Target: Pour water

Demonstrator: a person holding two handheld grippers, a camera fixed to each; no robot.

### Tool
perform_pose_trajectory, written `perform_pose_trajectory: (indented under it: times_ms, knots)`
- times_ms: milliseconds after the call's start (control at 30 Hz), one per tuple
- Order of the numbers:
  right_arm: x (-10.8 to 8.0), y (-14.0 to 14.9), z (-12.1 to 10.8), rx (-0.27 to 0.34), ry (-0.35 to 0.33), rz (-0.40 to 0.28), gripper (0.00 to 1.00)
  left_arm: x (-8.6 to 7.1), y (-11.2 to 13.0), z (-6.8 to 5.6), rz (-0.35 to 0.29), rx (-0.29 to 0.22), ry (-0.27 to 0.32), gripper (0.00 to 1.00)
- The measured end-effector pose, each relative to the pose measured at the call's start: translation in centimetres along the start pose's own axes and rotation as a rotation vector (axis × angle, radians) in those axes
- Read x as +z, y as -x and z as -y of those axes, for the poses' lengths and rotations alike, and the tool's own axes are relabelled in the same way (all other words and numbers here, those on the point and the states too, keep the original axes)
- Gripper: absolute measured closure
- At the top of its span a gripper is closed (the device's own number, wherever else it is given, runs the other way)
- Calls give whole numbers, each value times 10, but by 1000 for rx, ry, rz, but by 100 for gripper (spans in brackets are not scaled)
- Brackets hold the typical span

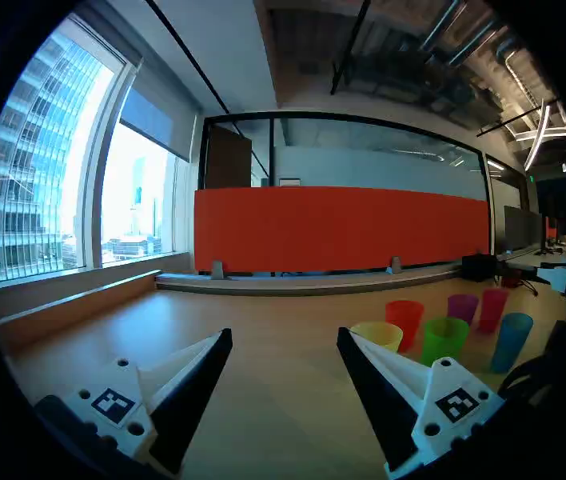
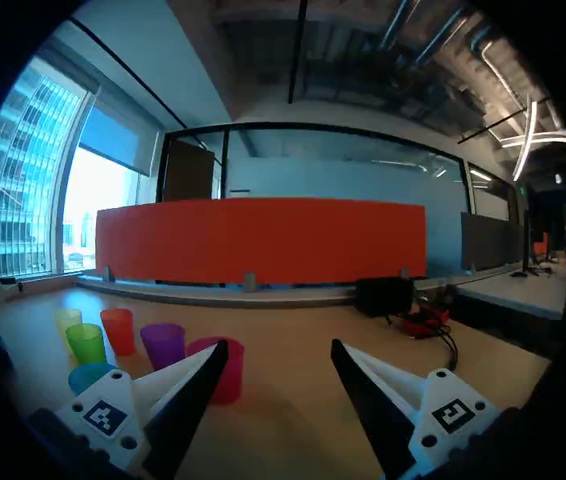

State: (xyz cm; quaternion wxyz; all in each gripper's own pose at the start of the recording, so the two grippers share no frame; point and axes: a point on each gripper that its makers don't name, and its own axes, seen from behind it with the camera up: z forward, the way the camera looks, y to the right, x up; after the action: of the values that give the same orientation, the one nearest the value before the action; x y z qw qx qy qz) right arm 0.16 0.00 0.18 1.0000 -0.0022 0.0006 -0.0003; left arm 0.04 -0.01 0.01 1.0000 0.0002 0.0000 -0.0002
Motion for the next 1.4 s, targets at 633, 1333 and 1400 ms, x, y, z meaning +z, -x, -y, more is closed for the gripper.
perform_pose_trajectory:
  times_ms: [633, 1333, 1400]
  knots:
    - [10, -63, 5, 60, -50, 63, 1, 6, -61, 5, 41, -34, 15, 2]
    - [28, -206, 27, 2, -147, 41, 1, 37, -211, 12, 17, 6, 47, 2]
    - [30, -215, 26, 0, -145, 43, 1, 39, -222, 11, 22, 5, 53, 2]
